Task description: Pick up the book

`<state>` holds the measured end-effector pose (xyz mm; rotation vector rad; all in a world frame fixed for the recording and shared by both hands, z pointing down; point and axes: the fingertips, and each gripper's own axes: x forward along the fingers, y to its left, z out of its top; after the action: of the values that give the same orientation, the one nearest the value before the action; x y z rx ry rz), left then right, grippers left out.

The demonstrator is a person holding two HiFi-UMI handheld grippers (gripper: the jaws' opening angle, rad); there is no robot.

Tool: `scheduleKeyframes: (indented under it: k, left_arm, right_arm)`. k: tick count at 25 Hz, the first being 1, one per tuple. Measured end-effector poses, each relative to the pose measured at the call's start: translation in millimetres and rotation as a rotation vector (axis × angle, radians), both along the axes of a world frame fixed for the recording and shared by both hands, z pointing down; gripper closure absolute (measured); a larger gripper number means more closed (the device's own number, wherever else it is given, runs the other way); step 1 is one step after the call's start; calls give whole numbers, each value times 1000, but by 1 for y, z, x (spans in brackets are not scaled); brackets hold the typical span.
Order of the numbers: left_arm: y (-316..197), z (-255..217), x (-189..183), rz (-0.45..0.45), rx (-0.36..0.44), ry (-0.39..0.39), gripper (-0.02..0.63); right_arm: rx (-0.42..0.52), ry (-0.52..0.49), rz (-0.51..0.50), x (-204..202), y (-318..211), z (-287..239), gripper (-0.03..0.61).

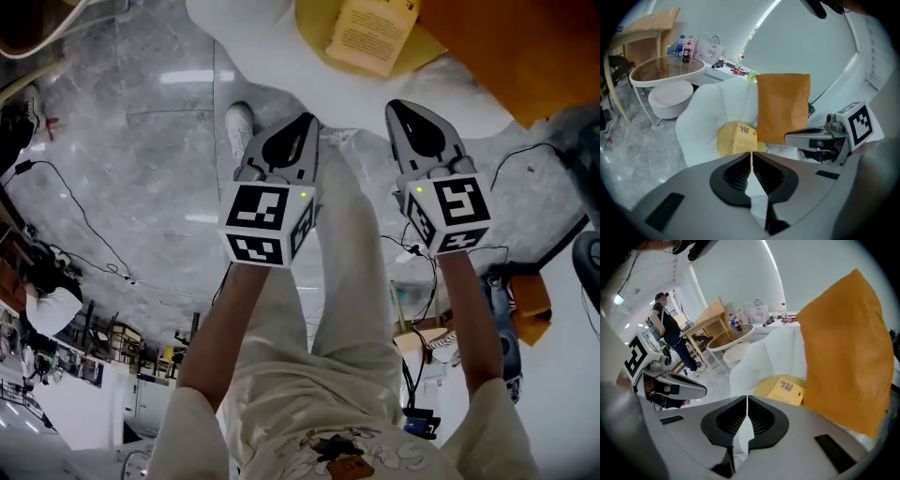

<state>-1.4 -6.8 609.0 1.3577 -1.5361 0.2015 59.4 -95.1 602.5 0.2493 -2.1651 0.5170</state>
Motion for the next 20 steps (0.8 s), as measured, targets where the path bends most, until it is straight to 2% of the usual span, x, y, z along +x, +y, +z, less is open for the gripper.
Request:
scheduleKeyframes:
  k: [12, 20]
  left_arm:
    - [-4, 58, -6, -49, -3, 18, 603]
    - [-9, 98, -3, -60, -23, 42, 540]
  right_arm:
    - [21, 30, -109, -22, -2, 53, 552]
    - [19, 40, -133, -29, -9, 83, 552]
